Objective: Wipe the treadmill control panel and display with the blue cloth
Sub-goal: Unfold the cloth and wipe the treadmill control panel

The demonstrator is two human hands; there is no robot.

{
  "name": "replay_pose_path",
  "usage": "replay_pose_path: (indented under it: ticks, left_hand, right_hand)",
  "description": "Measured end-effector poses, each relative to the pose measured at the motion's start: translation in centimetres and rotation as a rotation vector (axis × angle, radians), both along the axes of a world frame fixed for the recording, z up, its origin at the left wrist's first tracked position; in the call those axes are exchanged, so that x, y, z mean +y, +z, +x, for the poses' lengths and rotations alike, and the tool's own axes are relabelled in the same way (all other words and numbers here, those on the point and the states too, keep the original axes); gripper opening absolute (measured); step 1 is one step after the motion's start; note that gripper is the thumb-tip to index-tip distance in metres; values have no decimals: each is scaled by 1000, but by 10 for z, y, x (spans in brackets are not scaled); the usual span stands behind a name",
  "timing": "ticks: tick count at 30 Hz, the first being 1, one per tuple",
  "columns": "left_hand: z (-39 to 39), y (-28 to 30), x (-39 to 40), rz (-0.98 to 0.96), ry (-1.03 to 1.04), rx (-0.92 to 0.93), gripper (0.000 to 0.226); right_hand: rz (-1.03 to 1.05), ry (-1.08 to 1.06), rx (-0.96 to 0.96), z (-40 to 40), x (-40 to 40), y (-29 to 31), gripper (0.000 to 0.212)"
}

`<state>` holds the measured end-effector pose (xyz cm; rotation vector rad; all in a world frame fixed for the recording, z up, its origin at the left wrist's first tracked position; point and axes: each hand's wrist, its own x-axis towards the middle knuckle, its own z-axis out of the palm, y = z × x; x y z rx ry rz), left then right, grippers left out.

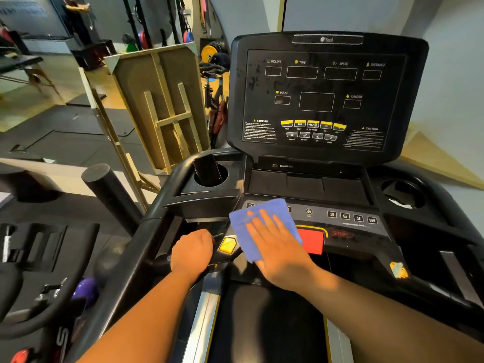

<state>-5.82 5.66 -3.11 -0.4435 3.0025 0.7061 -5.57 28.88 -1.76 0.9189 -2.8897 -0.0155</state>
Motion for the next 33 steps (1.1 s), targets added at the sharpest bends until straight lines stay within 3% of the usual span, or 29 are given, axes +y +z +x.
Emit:
replay_pose_path:
  ticks: [3, 6, 12, 14, 16, 20, 23, 27, 30, 33]
  left_hand:
    - [0, 0, -1, 21, -10, 1, 42]
    - [-1, 3, -1, 22, 4, 0, 43]
    - [3, 5, 1, 63, 23, 14, 42]
    - [3, 5, 1, 77, 24, 18, 42]
    - [4, 7, 2, 93, 23, 24, 42]
    - [2, 7, 2, 60, 24, 15, 40]
    - [3, 8, 2, 47, 26, 5, 39]
    - [3, 8, 2, 44, 23, 7, 39]
    - [3, 10, 4, 42, 9, 23, 40]
    - [2, 8, 3, 43, 19, 31, 40]
  right_hand:
    - [-63, -217, 21, -4, 18, 4, 72]
    - [-99, -454, -41, -19, -17, 17, 77]
    - [-30, 17, -118, -10, -9, 11, 73]
    - [-57, 3, -109, -6, 17, 6, 71]
    - [-62, -146, -73, -4, 27, 8, 72]
    - [-66, -413, -98, -19, -19, 18, 76]
    - [8, -264, -97, -15, -42, 15, 79]
    - [-29, -25, -26, 5, -2, 3, 69]
    - [-162, -312, 41, -4, 30, 3, 63]
    - [-207, -604, -12, -24, 20, 17, 73]
